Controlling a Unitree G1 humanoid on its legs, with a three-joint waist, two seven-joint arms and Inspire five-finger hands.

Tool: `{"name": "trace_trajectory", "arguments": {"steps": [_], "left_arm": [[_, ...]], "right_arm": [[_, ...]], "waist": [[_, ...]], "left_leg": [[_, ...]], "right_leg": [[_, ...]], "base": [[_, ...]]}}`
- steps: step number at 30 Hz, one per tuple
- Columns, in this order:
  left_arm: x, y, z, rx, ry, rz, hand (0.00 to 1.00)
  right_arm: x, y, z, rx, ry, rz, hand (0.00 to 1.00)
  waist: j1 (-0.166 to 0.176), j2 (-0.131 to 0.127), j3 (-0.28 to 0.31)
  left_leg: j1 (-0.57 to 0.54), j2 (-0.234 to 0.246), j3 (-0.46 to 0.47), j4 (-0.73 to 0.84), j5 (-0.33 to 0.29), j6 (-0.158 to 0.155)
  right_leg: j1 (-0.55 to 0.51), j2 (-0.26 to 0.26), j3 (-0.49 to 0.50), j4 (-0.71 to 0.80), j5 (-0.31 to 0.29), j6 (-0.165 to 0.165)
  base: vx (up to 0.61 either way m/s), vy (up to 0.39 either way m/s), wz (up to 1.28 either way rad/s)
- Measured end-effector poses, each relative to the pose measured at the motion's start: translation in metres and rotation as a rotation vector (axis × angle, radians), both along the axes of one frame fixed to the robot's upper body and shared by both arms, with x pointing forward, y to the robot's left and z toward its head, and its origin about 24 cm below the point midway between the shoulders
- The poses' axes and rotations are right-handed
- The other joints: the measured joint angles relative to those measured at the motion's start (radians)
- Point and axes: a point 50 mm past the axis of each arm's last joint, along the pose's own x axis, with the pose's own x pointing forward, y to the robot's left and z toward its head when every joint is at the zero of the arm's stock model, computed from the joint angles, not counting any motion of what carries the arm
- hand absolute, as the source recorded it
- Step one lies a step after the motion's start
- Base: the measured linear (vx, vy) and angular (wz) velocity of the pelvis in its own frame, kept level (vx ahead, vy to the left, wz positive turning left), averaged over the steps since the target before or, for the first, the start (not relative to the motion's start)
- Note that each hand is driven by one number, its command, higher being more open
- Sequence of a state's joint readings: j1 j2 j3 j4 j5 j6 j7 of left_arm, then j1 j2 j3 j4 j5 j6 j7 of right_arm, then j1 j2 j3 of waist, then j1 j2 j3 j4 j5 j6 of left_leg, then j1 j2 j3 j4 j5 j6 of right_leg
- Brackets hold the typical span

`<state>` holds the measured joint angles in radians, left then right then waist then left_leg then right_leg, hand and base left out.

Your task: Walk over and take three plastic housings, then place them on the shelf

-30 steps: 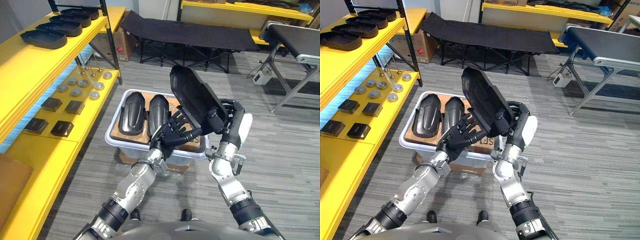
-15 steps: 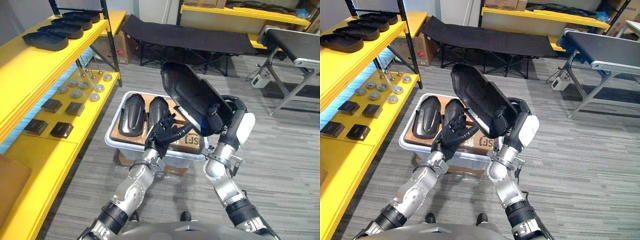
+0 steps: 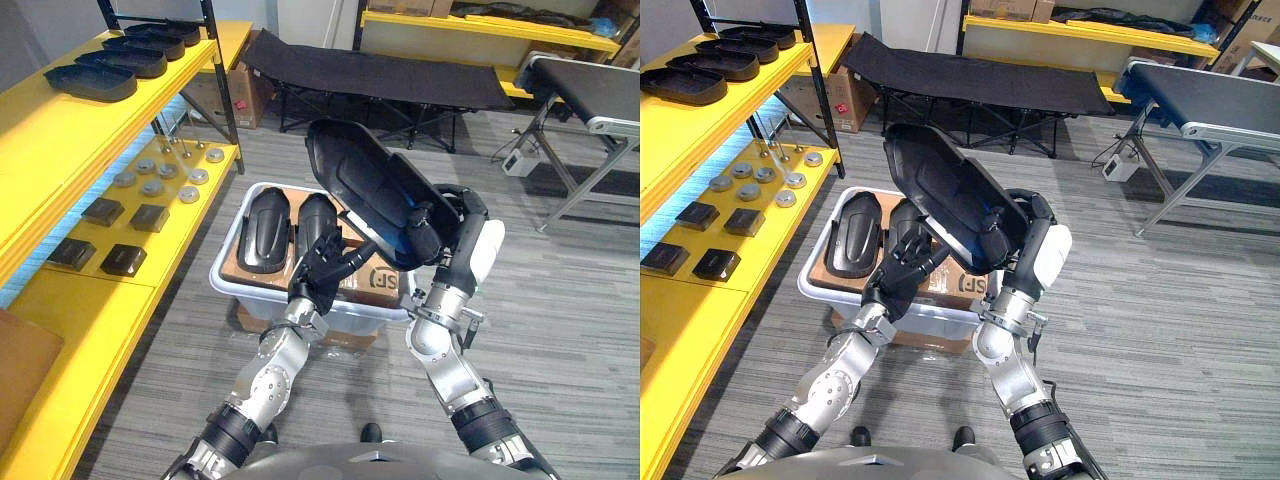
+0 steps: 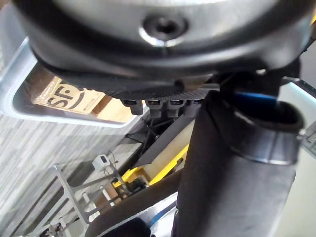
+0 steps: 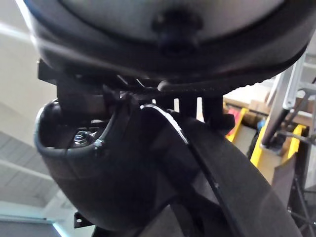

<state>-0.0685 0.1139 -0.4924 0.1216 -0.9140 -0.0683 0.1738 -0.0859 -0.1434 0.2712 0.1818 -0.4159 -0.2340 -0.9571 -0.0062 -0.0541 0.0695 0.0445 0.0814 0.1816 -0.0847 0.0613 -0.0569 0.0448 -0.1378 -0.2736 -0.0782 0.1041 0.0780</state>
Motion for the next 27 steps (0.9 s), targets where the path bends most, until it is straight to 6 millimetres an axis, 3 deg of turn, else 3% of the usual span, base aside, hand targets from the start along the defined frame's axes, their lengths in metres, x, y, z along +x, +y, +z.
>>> {"name": "trace_trajectory", "arguments": {"steps": [12, 13, 27], "left_arm": [[-0.001, -0.007, 0.003, -0.245, 0.029, -0.006, 1.00], [-0.001, -0.006, 0.002, -0.248, 0.030, -0.004, 0.00], [0.000, -0.001, -0.002, -0.227, 0.052, 0.109, 0.00]], "right_arm": [[-0.012, 0.037, -0.010, 0.035, 0.059, 0.207, 0.00], [-0.012, 0.038, -0.011, 0.047, 0.061, 0.213, 0.00], [-0.021, 0.056, -0.017, 0.099, 0.100, 0.312, 0.00]], "waist": [[-0.001, -0.004, -0.005], [-0.001, -0.005, -0.006], [-0.018, -0.023, -0.022]], "left_leg": [[0.000, 0.000, -0.002, -0.001, 0.001, 0.000], [0.000, 0.000, -0.002, -0.001, 0.002, 0.000], [-0.001, 0.000, -0.012, -0.002, 0.005, -0.002]], "right_leg": [[0.001, 0.000, -0.002, 0.000, 0.000, 0.000], [0.001, 0.000, -0.003, 0.000, 0.000, 0.000], [0.006, -0.001, -0.015, 0.000, 0.000, 0.000]], "base": [[0.00, 0.000, 0.00], [0.00, 0.000, 0.00], [0.00, 0.000, 0.01]]}}
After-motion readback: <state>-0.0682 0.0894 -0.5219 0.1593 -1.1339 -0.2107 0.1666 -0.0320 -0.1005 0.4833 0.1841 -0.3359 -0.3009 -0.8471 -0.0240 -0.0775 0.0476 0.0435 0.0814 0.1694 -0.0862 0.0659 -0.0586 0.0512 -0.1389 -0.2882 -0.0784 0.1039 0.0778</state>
